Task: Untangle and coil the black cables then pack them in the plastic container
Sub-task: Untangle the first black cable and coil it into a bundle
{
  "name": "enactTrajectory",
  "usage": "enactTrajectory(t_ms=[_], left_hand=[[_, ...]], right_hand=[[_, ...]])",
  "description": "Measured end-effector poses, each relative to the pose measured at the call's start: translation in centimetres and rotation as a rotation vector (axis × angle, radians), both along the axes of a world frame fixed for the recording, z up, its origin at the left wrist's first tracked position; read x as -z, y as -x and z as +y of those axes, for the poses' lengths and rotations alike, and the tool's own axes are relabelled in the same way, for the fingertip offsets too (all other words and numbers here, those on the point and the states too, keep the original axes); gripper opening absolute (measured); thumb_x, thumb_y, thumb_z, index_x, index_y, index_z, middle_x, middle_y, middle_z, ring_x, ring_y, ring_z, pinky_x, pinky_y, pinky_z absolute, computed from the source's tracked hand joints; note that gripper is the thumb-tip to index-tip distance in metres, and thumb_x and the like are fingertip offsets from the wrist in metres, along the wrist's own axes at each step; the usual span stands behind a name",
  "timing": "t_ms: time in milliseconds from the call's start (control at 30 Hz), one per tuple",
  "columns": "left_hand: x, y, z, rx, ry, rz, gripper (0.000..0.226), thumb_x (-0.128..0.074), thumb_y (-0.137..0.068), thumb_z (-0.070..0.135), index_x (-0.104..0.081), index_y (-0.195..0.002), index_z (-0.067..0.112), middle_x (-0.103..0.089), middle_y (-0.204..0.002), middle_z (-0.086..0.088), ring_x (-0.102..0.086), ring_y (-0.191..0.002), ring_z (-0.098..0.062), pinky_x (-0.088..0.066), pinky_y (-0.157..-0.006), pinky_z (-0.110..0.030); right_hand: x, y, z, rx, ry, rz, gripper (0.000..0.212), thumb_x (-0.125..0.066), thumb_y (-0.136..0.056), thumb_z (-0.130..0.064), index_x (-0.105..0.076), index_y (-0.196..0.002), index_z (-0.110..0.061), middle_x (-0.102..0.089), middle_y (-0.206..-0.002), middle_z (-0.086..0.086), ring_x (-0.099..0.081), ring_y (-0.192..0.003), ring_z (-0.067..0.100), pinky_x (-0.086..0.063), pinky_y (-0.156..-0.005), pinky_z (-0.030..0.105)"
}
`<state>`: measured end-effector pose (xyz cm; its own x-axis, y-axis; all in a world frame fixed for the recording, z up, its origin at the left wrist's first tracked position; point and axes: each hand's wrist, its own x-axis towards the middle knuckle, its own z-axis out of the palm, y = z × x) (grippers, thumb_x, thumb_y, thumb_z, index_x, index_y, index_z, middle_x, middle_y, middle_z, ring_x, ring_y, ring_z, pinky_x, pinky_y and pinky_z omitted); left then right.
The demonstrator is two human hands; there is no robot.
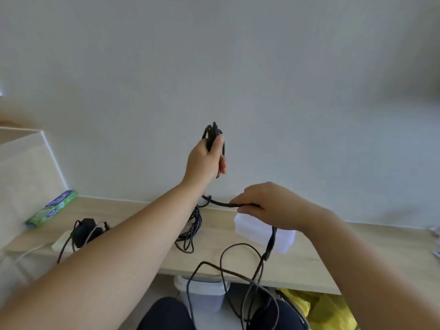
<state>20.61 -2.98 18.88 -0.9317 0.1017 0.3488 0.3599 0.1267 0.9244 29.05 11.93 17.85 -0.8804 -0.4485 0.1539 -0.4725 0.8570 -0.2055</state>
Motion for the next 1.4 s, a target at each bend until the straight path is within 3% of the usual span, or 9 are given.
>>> enactTrajectory(t_ms=[200,333,533,733,867,1000,1167,1300,1400], left_hand=[[1.4,-1.9,-0.1,0.501,0.217,-0.168,0.047,-0.042,-0.098,0.038,-0.057,-0.065,0.007,-0.06,-0.053,-0.011,-0.054,-0.044,-0.023,-0.047,-0.057,-0.033],[0.5,-2.0,0.0,0.552,0.274,-0.26,0.039,-0.043,-0.097,0.036,-0.049,-0.067,0.011,-0.035,-0.043,-0.004,-0.026,-0.036,-0.017,-0.021,-0.049,-0.031],[0.8,-1.2,-1.3,0.666,0.471,-0.41,0.037,-0.055,-0.089,0.042,-0.05,-0.073,0.01,-0.026,-0.044,0.001,-0.02,-0.035,-0.011,-0.022,-0.043,-0.023],[4.8,-0.9,-2.4,0.51,0.235,-0.395,0.038,-0.056,-0.093,0.02,-0.038,-0.061,0.017,-0.023,-0.042,0.003,-0.018,-0.037,-0.012,-0.023,-0.043,-0.024],[5.9,-0.9,-2.7,0.483,0.134,-0.402,0.034,-0.053,-0.094,0.022,-0.042,-0.063,0.013,-0.024,-0.039,0.004,-0.019,-0.035,-0.012,-0.026,-0.042,-0.023],[6.8,-1.1,-2.7,0.47,0.188,-0.428,0.033,-0.052,-0.095,0.023,-0.041,-0.066,0.012,-0.024,-0.04,0.004,-0.019,-0.036,-0.012,-0.026,-0.041,-0.022],[8.3,-1.0,-4.0,0.482,0.221,-0.497,0.032,-0.053,-0.095,0.027,-0.041,-0.07,0.011,-0.024,-0.042,0.003,-0.018,-0.037,-0.013,-0.024,-0.044,-0.025],[9.0,-1.4,-3.7,0.386,0.211,-0.429,0.028,-0.062,-0.09,0.027,-0.043,-0.076,0.012,-0.025,-0.042,0.006,-0.02,-0.036,-0.011,-0.024,-0.042,-0.022],[9.3,-0.8,-3.8,0.197,0.423,-0.18,0.033,-0.069,-0.083,0.039,-0.047,-0.07,0.018,-0.039,-0.045,0.01,-0.035,-0.04,-0.01,-0.031,-0.048,-0.026]], right_hand=[[-3.0,1.0,1.1,0.078,0.254,0.134,0.006,-0.074,-0.079,-0.027,-0.069,-0.082,-0.026,-0.063,-0.075,-0.012,-0.057,-0.07,0.001,-0.045,-0.066,0.02],[-2.0,1.9,1.7,0.251,0.523,0.132,0.042,-0.086,-0.061,-0.035,-0.046,-0.074,-0.027,-0.057,-0.069,-0.008,-0.048,-0.055,0.007,-0.04,-0.056,0.022],[1.1,2.2,2.2,0.358,0.68,0.075,0.031,-0.081,-0.069,-0.038,-0.053,-0.071,-0.024,-0.058,-0.07,-0.011,-0.056,-0.06,0.014,-0.046,-0.062,0.029],[7.3,0.1,3.3,0.638,1.014,-0.103,0.022,-0.056,-0.092,-0.039,-0.061,-0.087,-0.018,-0.067,-0.086,0.003,-0.065,-0.079,0.023,-0.056,-0.077,0.033],[10.0,-1.9,1.9,0.479,1.15,-0.425,0.015,-0.054,-0.091,-0.032,-0.062,-0.098,-0.021,-0.07,-0.099,0.004,-0.066,-0.097,0.017,-0.052,-0.09,0.029],[10.3,-1.2,0.8,0.443,1.414,-0.36,0.011,-0.059,-0.089,-0.007,-0.065,-0.096,-0.013,-0.066,-0.081,0.001,-0.063,-0.071,0.014,-0.057,-0.073,0.027],[10.8,-1.1,0.7,0.318,1.843,-0.641,0.015,-0.065,-0.075,-0.009,-0.061,-0.089,-0.007,-0.056,-0.072,0.0,-0.049,-0.058,0.011,-0.04,-0.05,0.02],[11.5,-1.2,0.3,0.512,1.491,-0.34,0.013,-0.064,-0.086,-0.007,-0.066,-0.091,-0.018,-0.054,-0.06,-0.009,-0.041,-0.053,0.009,-0.034,-0.047,0.019],[12.1,-1.3,1.0,0.574,1.172,-0.203,0.013,-0.066,-0.086,-0.016,-0.07,-0.085,-0.028,-0.056,-0.057,-0.01,-0.04,-0.05,0.005,-0.035,-0.051,0.017]])
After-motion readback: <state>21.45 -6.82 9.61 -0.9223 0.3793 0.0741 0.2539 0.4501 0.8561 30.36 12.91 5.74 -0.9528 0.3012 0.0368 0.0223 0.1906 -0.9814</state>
